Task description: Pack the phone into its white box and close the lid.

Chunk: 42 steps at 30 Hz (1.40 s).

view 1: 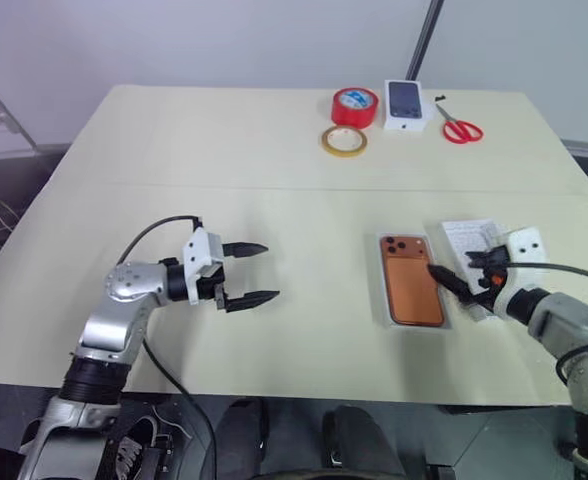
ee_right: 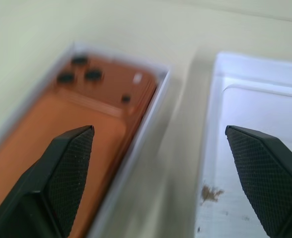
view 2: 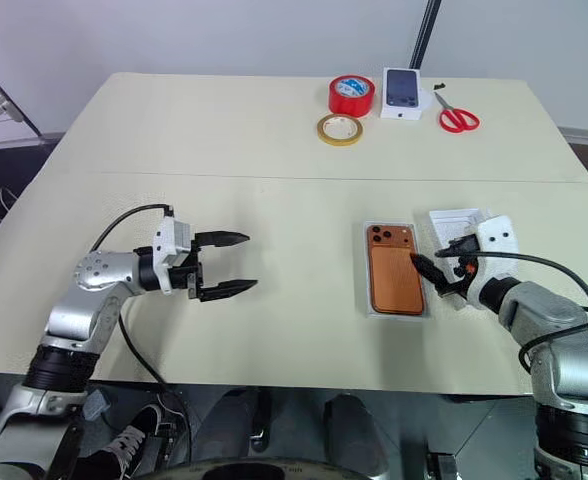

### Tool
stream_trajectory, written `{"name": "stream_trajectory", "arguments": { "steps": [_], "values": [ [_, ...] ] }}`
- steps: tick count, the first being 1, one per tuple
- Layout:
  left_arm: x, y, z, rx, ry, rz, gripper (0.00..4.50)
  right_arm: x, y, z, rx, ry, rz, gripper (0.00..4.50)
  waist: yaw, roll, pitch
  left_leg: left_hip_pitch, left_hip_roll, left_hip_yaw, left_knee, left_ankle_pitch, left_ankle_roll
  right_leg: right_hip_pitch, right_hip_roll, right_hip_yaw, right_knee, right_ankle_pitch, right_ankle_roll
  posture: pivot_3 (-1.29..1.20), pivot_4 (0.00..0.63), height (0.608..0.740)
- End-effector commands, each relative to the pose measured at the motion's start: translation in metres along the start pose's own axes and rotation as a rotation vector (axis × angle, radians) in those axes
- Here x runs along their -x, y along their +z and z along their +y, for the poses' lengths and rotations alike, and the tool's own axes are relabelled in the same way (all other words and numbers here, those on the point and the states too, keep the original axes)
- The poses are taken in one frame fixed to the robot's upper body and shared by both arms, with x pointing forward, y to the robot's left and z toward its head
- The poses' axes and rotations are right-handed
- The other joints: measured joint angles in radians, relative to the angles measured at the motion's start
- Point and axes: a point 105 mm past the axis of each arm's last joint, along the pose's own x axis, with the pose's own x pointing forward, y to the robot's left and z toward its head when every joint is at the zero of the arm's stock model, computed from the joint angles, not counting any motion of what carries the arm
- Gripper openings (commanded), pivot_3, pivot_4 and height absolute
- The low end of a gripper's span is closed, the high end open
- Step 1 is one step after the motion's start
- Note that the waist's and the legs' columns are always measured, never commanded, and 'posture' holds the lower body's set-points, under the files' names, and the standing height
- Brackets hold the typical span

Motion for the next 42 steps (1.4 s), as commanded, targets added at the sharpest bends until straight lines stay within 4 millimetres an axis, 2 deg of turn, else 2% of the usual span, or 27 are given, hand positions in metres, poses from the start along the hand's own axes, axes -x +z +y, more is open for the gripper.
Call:
{"name": "stream_trajectory", "arguments": {
  "steps": [1,2,7,10,12,13,17,22,27,30,34,37,42],
  "values": [
    [0.002,0.009,-0.001,-0.052,0.005,-0.025,4.40,0.009,0.016,-0.002,-0.037,-0.001,-0.054,4.41,0.001,0.000,0.000,0.000,0.000,0.000,0.000,0.000,0.000,0.000,0.000,0.000,0.000,0.000,0.000,0.00,0.150,0.740],
    [0.002,0.009,-0.003,-0.042,-0.004,-0.027,4.40,0.009,0.020,-0.003,-0.095,0.004,-0.073,4.41,0.000,0.000,0.000,0.000,0.000,0.000,0.000,0.000,0.000,0.000,0.000,0.000,0.000,0.000,0.000,0.00,0.150,0.740],
    [0.006,0.012,-0.003,-0.096,0.006,-0.036,4.40,0.013,0.005,-0.021,0.076,-0.098,0.088,4.41,0.000,0.000,0.000,0.000,0.000,0.001,0.000,0.000,0.000,-0.001,0.000,0.000,0.000,0.000,0.000,0.00,0.150,0.740],
    [0.011,0.021,-0.001,-0.090,0.002,-0.069,4.40,0.012,-0.003,-0.015,0.148,-0.069,0.185,4.41,-0.001,0.000,0.000,-0.001,0.000,0.001,0.000,0.000,0.001,-0.001,0.001,0.000,0.000,0.000,0.000,0.00,0.150,0.740],
    [0.011,0.023,0.000,-0.120,0.005,-0.071,4.40,0.013,-0.010,-0.019,0.198,-0.102,0.255,4.41,-0.003,0.000,0.000,0.000,0.000,0.001,0.000,0.000,0.001,-0.001,0.001,0.000,0.001,0.000,0.000,0.00,0.150,0.740],
    [0.011,0.023,0.000,-0.120,-0.008,-0.063,4.40,0.013,-0.011,-0.017,0.160,-0.085,0.258,4.41,-0.003,0.000,0.000,-0.001,0.000,0.001,0.000,0.000,0.001,-0.001,0.001,0.000,0.001,0.000,0.000,0.00,0.150,0.740],
    [0.009,0.024,0.000,-0.112,-0.012,-0.070,4.40,0.009,-0.012,-0.009,0.117,-0.045,0.284,4.41,-0.004,0.000,0.000,-0.001,0.000,0.001,0.000,0.000,0.001,-0.001,0.001,0.000,0.000,0.000,0.000,0.00,0.150,0.740],
    [0.003,0.035,0.009,-0.038,0.045,-0.138,4.40,0.003,-0.008,-0.010,0.111,-0.077,0.350,4.41,-0.004,0.000,0.000,-0.001,0.000,0.001,0.001,0.000,0.001,-0.001,0.002,0.000,0.001,0.000,0.000,0.00,0.150,0.740],
    [-0.004,0.033,0.004,-0.015,0.047,-0.141,4.40,0.003,-0.006,-0.002,0.146,-0.059,0.421,4.41,-0.005,0.000,0.000,-0.003,0.000,0.001,0.000,0.000,0.001,-0.003,0.002,0.000,0.001,0.000,0.000,0.00,0.150,0.740],
    [-0.006,0.033,0.002,0.013,0.047,-0.144,4.50,0.004,-0.008,-0.001,0.119,-0.054,0.441,3.63,-0.005,0.000,0.000,-0.003,0.001,0.000,0.001,0.000,0.001,-0.004,0.002,0.000,0.001,0.000,0.000,0.00,0.150,0.740],
    [-0.005,0.031,0.000,0.029,0.063,-0.136,4.50,0.004,-0.019,-0.007,0.148,-0.084,0.483,1.54,-0.005,0.000,0.000,-0.003,0.001,0.000,0.001,0.000,0.001,-0.004,0.002,0.000,0.001,0.000,0.000,0.00,0.150,0.740],
    [-0.003,0.030,0.000,0.032,0.072,-0.126,4.50,0.002,-0.020,-0.009,0.182,-0.096,0.482,0.03,-0.005,0.000,0.000,-0.003,0.001,0.000,0.001,0.000,0.001,-0.003,0.002,0.000,0.001,0.000,0.000,0.00,0.150,0.740],
    [-0.004,0.029,0.002,0.031,0.083,-0.115,4.50,-0.004,-0.016,-0.012,0.181,-0.097,0.435,0.03,-0.007,-0.001,-0.001,-0.002,0.001,0.000,0.001,0.000,0.001,-0.003,0.002,0.000,0.001,0.000,0.000,0.00,0.150,0.740]
  ]
}}
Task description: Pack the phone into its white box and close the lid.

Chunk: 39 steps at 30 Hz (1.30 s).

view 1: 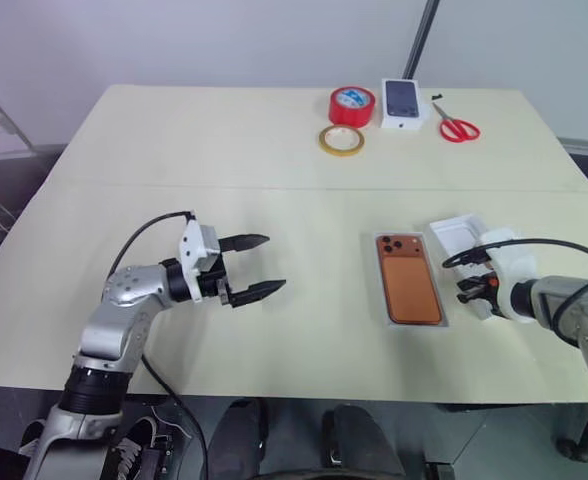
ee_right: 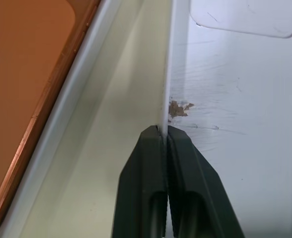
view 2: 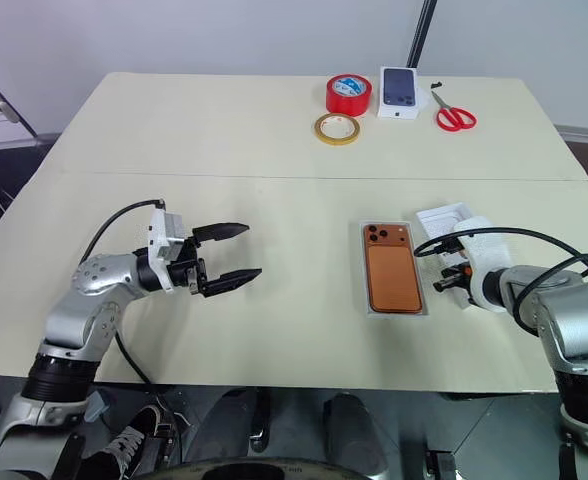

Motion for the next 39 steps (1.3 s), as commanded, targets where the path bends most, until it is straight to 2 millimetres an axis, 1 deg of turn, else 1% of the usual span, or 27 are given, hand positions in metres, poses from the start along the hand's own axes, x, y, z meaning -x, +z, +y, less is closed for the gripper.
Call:
{"name": "stream_trajectory", "arguments": {
  "steps": [1,2,4,5,7,8,9,10,12,14,17,20,22,24,27,29,31,32,33,35,36,38,39],
  "values": [
    [-0.002,0.011,0.000,-0.045,-0.002,-0.014,4.50,-0.002,0.006,-0.001,0.019,0.012,-0.045,0.03,0.000,0.000,0.000,0.000,0.000,0.000,0.000,0.000,0.000,0.000,0.000,0.000,0.000,0.000,0.000,0.00,0.150,0.740],
    [-0.002,0.010,0.000,-0.044,-0.001,-0.010,4.50,0.000,0.013,-0.002,-0.034,0.035,-0.097,0.03,0.000,0.000,0.000,0.000,0.000,0.000,0.000,0.000,0.000,0.000,0.000,0.000,0.000,0.000,0.000,0.00,0.150,0.740],
    [-0.001,0.009,0.002,-0.039,0.004,-0.001,4.50,0.001,0.023,-0.012,-0.094,0.000,-0.171,0.03,-0.003,0.000,0.000,0.000,0.000,0.000,0.000,0.000,0.000,0.000,0.000,0.000,0.000,0.000,0.000,0.00,0.150,0.740],
    [-0.001,0.008,0.002,-0.037,0.006,0.002,4.50,0.002,0.031,-0.017,-0.156,-0.010,-0.227,0.03,-0.005,0.000,0.000,0.000,0.000,0.000,0.000,0.000,0.000,-0.001,0.000,0.000,0.000,0.000,0.000,0.00,0.150,0.740],
    [-0.002,0.007,0.003,-0.037,0.008,0.006,4.50,0.001,0.038,-0.020,-0.213,0.001,-0.280,0.03,-0.011,0.001,0.000,-0.001,0.000,0.000,0.000,0.000,0.000,-0.001,0.001,0.000,0.000,0.000,0.000,0.00,0.150,0.740],
    [-0.002,0.007,0.004,-0.030,0.010,0.007,4.50,0.000,0.047,-0.020,-0.262,0.023,-0.338,0.03,-0.013,0.001,0.000,-0.001,0.000,0.000,0.000,0.000,0.000,-0.001,0.000,0.000,0.000,0.000,0.000,0.00,0.150,0.740],
    [-0.004,0.007,0.004,-0.028,0.011,0.006,4.50,-0.001,0.062,-0.017,-0.362,0.083,-0.421,0.03,-0.014,0.000,0.001,-0.001,0.000,0.000,0.000,0.000,0.000,-0.002,0.000,0.000,0.000,0.000,0.000,0.00,0.150,0.740],
    [-0.004,0.006,0.004,-0.026,0.011,0.005,4.50,0.000,0.072,-0.015,-0.436,0.131,-0.479,0.03,-0.019,0.000,0.001,-0.001,0.000,0.000,0.000,0.000,0.000,-0.002,0.001,0.000,0.001,0.000,0.000,0.00,0.150,0.740],
    [-0.007,0.006,0.004,-0.027,0.017,0.006,4.50,0.003,0.094,0.004,-0.461,0.276,-0.581,0.03,-0.019,0.001,0.001,-0.001,0.000,0.001,-0.001,0.000,0.000,-0.002,0.001,0.001,0.002,0.000,0.000,0.00,0.150,0.740],
    [-0.008,0.006,0.004,-0.028,0.024,0.004,4.50,0.011,0.109,0.028,-0.524,0.430,-0.668,0.03,-0.018,0.001,0.001,-0.001,0.001,0.000,-0.002,0.000,0.000,-0.003,0.001,0.001,0.002,0.000,0.000,0.00,0.150,0.740],
    [-0.007,0.006,0.005,-0.022,0.030,0.007,4.50,0.024,0.119,0.055,-0.602,0.620,-0.742,0.03,-0.016,0.001,0.001,-0.002,0.001,0.000,-0.003,0.000,0.000,-0.005,0.001,0.001,0.002,0.000,0.000,0.00,0.150,0.740],
    [-0.005,0.006,0.006,-0.018,0.035,0.012,4.50,0.043,0.114,0.093,-0.639,0.857,-0.733,0.03,-0.015,0.001,0.001,-0.002,0.001,0.000,-0.002,0.000,0.000,-0.005,0.000,0.001,0.003,0.000,0.000,0.00,0.150,0.740],
    [-0.006,0.006,0.006,-0.016,0.036,0.010,4.50,0.054,0.104,0.112,-0.639,0.986,-0.699,0.03,-0.014,0.001,0.001,-0.002,0.001,0.000,-0.001,0.000,0.000,-0.004,0.000,0.000,0.003,0.000,0.000,0.00,0.150,0.740],
    [-0.008,0.006,0.006,-0.016,0.041,0.007,4.50,0.066,0.099,0.125,-0.655,1.084,-0.685,0.03,-0.014,0.001,0.001,-0.003,0.001,0.000,-0.001,0.000,0.000,-0.004,-0.001,0.000,0.003,0.000,0.000,0.00,0.150,0.740],
    [-0.011,0.006,0.005,-0.023,0.041,-0.001,4.50,0.078,0.094,0.136,-0.727,1.177,-0.636,0.03,-0.019,0.001,0.001,-0.002,0.000,0.001,-0.001,0.000,0.000,-0.004,-0.001,0.001,0.003,0.000,0.000,0.00,0.150,0.740],
    [-0.014,0.007,0.003,-0.021,0.037,-0.006,4.50,0.081,0.081,0.144,-0.750,1.200,-0.549,0.03,-0.020,0.001,0.001,-0.003,0.000,0.001,-0.001,0.000,0.000,-0.004,-0.001,0.001,0.003,0.000,0.000,0.00,0.150,0.740],
    [-0.018,0.007,0.000,-0.020,0.033,-0.018,4.50,0.077,0.057,0.153,-0.735,1.190,-0.409,0.03,-0.018,0.001,0.001,-0.003,0.001,0.001,-0.001,0.000,0.000,-0.004,0.000,0.000,0.002,0.000,0.000,0.00,0.150,0.740],
    [-0.020,0.007,-0.002,-0.013,0.024,-0.025,4.50,0.077,0.050,0.154,-0.730,1.184,-0.378,0.03,-0.017,0.001,0.001,-0.003,0.001,0.000,-0.001,0.000,0.001,-0.004,0.001,0.000,0.002,0.000,0.000,0.00,0.150,0.740],
    [-0.024,0.006,-0.006,-0.007,0.014,-0.032,4.50,0.073,0.046,0.150,-0.769,1.161,-0.365,0.03,-0.017,0.001,0.001,-0.003,0.000,0.001,-0.001,0.000,0.001,-0.004,0.000,0.001,0.002,0.000,0.000,0.00,0.150,0.740],
    [-0.030,0.003,-0.015,0.022,-0.023,-0.045,3.98,0.061,0.039,0.141,-0.836,1.108,-0.334,0.00,-0.018,0.001,0.001,-0.003,0.001,0.001,0.000,0.000,0.001,-0.004,0.001,0.001,0.002,0.000,0.000,0.00,0.150,0.740],
    [-0.034,0.001,-0.018,0.022,-0.024,-0.051,3.73,0.060,0.039,0.139,-0.846,1.107,-0.336,0.00,-0.019,0.001,0.001,-0.002,0.000,0.001,0.000,0.000,0.001,-0.003,0.001,0.001,0.002,0.000,0.000,0.00,0.150,0.740],
    [-0.041,-0.002,-0.020,0.016,-0.018,-0.054,2.77,0.061,0.041,0.137,-0.850,1.116,-0.355,0.00,-0.018,0.001,0.001,-0.002,0.000,0.001,0.000,0.000,0.001,-0.003,0.001,0.001,0.002,0.000,0.000,0.00,0.150,0.740],
    [-0.050,-0.006,-0.023,0.015,-0.020,-0.057,2.27,0.059,0.046,0.133,-0.874,1.104,-0.380,0.00,-0.017,0.001,0.001,-0.002,0.001,0.001,0.000,0.000,0.001,-0.003,0.001,0.001,0.002,0.000,0.000,0.00,0.150,0.740]
  ]
}}
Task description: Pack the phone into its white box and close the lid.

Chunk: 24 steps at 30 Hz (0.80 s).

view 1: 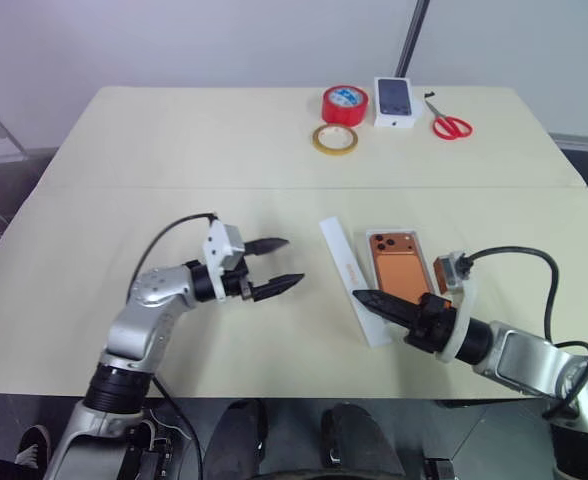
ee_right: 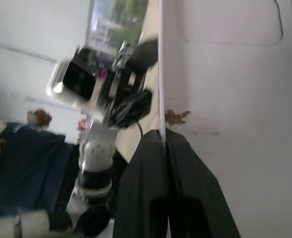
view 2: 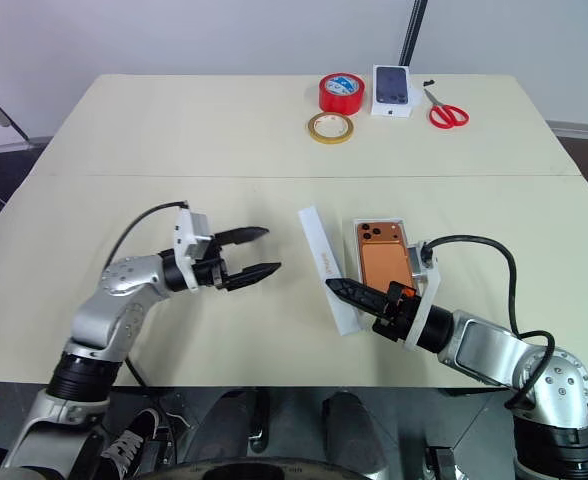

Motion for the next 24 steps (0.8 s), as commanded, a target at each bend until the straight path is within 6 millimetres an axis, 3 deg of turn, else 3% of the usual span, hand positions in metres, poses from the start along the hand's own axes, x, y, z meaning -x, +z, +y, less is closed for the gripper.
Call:
{"name": "stream_trajectory", "arguments": {
  "steps": [1,5,10,15,19,24],
  "values": [
    [-0.024,-0.004,-0.010,-0.032,-0.015,-0.023,1.79,-0.003,0.019,0.010,-0.012,0.068,-0.090,0.00,0.002,0.000,0.000,0.000,0.000,0.000,0.000,0.000,0.000,0.000,0.001,0.000,0.000,0.000,0.000,0.00,0.150,0.740],
    [-0.051,-0.016,-0.016,-0.028,-0.042,-0.018,0.05,-0.006,0.025,0.002,-0.039,0.033,-0.113,0.00,0.008,0.000,0.000,-0.001,-0.001,0.000,0.001,0.000,0.000,0.000,0.001,0.000,0.000,0.000,0.000,0.00,0.150,0.740],
    [-0.080,-0.019,0.001,-0.036,0.020,-0.029,0.05,-0.001,0.037,-0.019,-0.059,-0.066,-0.161,0.00,0.006,0.000,0.000,-0.001,-0.001,0.000,0.001,0.000,0.000,0.000,0.002,0.000,-0.001,0.000,0.001,0.00,0.150,0.740],
    [-0.103,-0.021,-0.003,-0.034,-0.009,-0.050,0.05,0.008,0.048,-0.030,-0.007,-0.136,-0.207,0.00,0.006,-0.001,0.000,-0.001,-0.001,0.000,0.001,0.000,0.000,0.001,0.002,0.000,-0.001,0.001,0.002,0.00,0.150,0.740],
    [-0.120,-0.025,-0.008,-0.023,-0.045,-0.042,0.00,0.029,0.068,-0.035,0.037,-0.177,-0.278,1.38,0.014,-0.001,0.000,0.000,-0.002,0.000,0.001,0.000,0.000,0.001,0.002,0.000,-0.001,0.001,0.002,0.00,0.150,0.740],
    [-0.136,-0.027,-0.010,-0.006,-0.066,-0.044,0.00,0.053,0.083,-0.025,0.131,-0.180,-0.307,3.90,0.026,-0.001,0.000,-0.002,-0.002,0.000,0.001,0.000,0.001,0.001,0.002,0.000,-0.002,0.001,0.003,0.00,0.150,0.740]
  ]
}}
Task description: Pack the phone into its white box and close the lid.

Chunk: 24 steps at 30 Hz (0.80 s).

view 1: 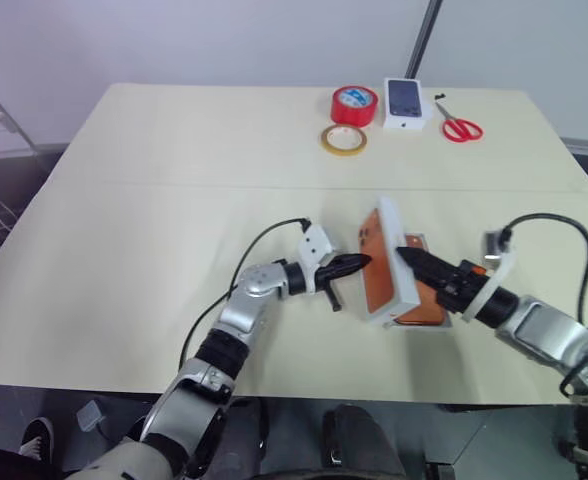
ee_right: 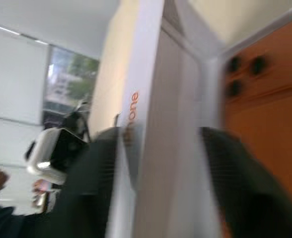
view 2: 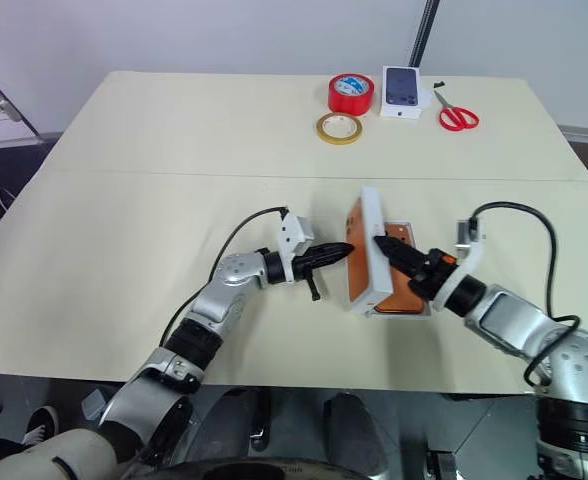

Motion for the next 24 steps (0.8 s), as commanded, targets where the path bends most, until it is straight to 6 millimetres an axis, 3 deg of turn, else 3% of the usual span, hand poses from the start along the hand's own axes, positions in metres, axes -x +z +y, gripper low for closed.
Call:
{"name": "stream_trajectory", "arguments": {
  "steps": [1,4,7,11,15,20,24],
  "values": [
    [-0.015,0.008,-0.007,-0.055,-0.047,-0.019,0.00,0.018,0.022,0.005,0.153,-0.017,-0.039,3.90,0.000,0.000,0.000,0.000,0.000,0.000,0.000,0.000,0.000,0.000,0.000,0.000,0.000,0.000,0.000,0.00,0.150,0.740],
    [-0.024,0.019,-0.014,-0.060,-0.084,-0.043,0.00,0.030,0.037,-0.018,0.320,-0.155,-0.057,3.90,0.001,0.000,0.000,0.000,0.000,0.000,0.000,0.000,0.000,0.000,0.000,0.000,0.000,0.000,0.000,0.00,0.150,0.740],
    [-0.019,0.020,-0.009,-0.093,-0.063,-0.035,0.00,0.023,0.042,-0.032,0.536,-0.238,-0.073,3.90,-0.004,0.000,0.000,0.000,0.000,0.000,0.000,0.000,0.000,0.000,0.000,0.000,0.000,0.000,0.000,0.00,0.150,0.740],
    [-0.001,0.018,0.007,-0.045,-0.004,0.003,0.00,0.006,0.048,-0.041,0.777,-0.300,-0.112,1.99,-0.022,0.002,0.000,0.001,0.001,0.000,-0.001,0.000,0.000,-0.002,0.003,0.002,0.001,0.000,0.000,0.00,0.150,0.740],
    [0.012,0.015,0.022,-0.053,0.065,0.044,0.00,-0.005,0.042,-0.041,0.873,-0.277,-0.106,0.06,-0.021,0.002,0.000,0.001,0.001,0.000,-0.001,0.000,0.000,-0.002,0.002,0.002,0.001,0.000,0.000,0.00,0.150,0.740],
    [0.026,-0.003,0.057,-0.010,0.221,0.204,0.00,-0.013,0.041,-0.044,0.954,-0.294,-0.107,0.06,-0.015,0.001,0.000,0.001,0.000,0.000,0.000,0.000,0.000,-0.001,0.001,0.001,0.001,0.000,0.000,0.00,0.150,0.740],
    [0.015,-0.011,0.050,0.037,0.169,0.244,0.00,-0.014,0.039,-0.044,0.989,-0.299,-0.089,0.06,0.001,0.001,0.000,0.000,-0.001,0.000,0.000,0.000,0.000,-0.001,0.000,0.001,0.001,0.000,0.001,0.00,0.150,0.740]
  ]
}}
